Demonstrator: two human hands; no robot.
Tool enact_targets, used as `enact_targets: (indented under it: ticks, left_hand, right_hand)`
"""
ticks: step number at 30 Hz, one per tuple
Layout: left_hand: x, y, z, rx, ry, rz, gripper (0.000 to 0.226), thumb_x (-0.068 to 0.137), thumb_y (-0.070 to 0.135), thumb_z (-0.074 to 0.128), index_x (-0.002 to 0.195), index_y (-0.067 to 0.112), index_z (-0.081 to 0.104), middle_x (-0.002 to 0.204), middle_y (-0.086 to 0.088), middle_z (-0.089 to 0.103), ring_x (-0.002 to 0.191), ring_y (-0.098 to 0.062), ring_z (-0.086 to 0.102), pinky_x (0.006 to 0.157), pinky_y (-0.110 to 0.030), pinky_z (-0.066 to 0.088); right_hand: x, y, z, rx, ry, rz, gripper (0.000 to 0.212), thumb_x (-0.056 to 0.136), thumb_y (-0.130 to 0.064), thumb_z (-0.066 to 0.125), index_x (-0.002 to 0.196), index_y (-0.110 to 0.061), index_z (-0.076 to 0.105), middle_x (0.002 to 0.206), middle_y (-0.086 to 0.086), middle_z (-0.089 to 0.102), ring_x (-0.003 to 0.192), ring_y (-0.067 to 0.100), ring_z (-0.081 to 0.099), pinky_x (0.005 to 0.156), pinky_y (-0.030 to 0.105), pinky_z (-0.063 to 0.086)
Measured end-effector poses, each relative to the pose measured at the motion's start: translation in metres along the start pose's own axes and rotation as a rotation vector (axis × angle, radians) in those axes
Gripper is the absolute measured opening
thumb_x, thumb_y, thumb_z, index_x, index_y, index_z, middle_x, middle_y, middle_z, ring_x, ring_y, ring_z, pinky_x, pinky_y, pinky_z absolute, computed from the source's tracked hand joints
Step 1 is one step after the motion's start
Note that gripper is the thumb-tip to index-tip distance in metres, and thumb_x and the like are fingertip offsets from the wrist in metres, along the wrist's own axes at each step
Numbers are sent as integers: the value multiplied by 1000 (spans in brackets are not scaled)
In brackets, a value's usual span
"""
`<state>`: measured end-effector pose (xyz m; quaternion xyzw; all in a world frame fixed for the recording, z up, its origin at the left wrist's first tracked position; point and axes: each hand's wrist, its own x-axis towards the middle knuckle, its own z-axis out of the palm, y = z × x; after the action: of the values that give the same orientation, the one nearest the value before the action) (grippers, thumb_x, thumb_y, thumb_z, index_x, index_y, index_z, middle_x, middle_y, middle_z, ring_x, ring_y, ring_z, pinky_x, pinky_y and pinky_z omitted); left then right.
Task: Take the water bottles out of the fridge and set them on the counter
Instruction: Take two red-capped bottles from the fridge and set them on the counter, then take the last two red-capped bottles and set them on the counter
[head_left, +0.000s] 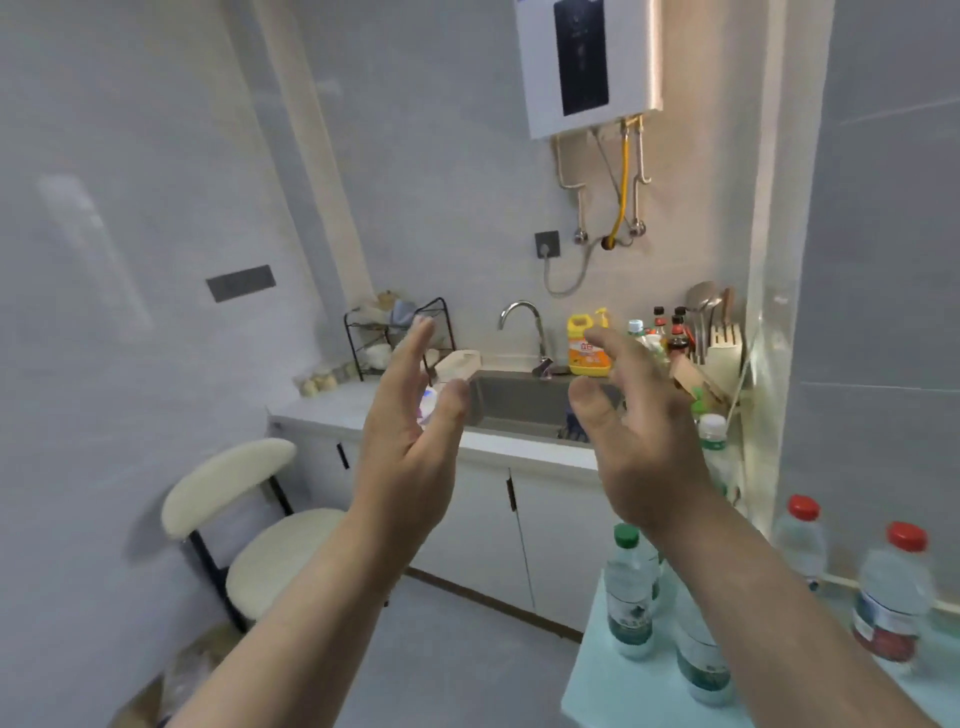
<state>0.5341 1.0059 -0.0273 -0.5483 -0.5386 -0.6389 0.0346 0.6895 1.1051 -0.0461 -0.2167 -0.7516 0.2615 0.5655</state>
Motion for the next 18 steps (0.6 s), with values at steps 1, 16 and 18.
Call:
enact_targets:
  ticks: [1,16,18]
  left_hand:
    - [-2,5,-22,28,28,19,46,87,42,50,132,46,39,141,32,43,136,6,37,112,-30,34]
    - [-126,120,-449,482,405,-26,49,83,61,49,130,64,33,140,45,31,139,-2,36,113,-34,32]
    - [-156,145,-507,534,468,-23,47,82,61,49,127,67,36,138,46,34,139,2,34,116,-37,31]
  right_hand:
    - [-1,-16,16,15,-29,-30,60,87,-52,39,135,-18,50,127,-13,49,117,0,44,96,8,33]
    - [-96,-334,263,376,-349,-287,54,82,-62,41,134,-45,41,128,-40,39,127,-2,42,101,21,37]
    - [-123,-386,294,455,-424,-308,46,81,-64,42,126,-58,36,125,-48,35,129,0,43,104,30,39]
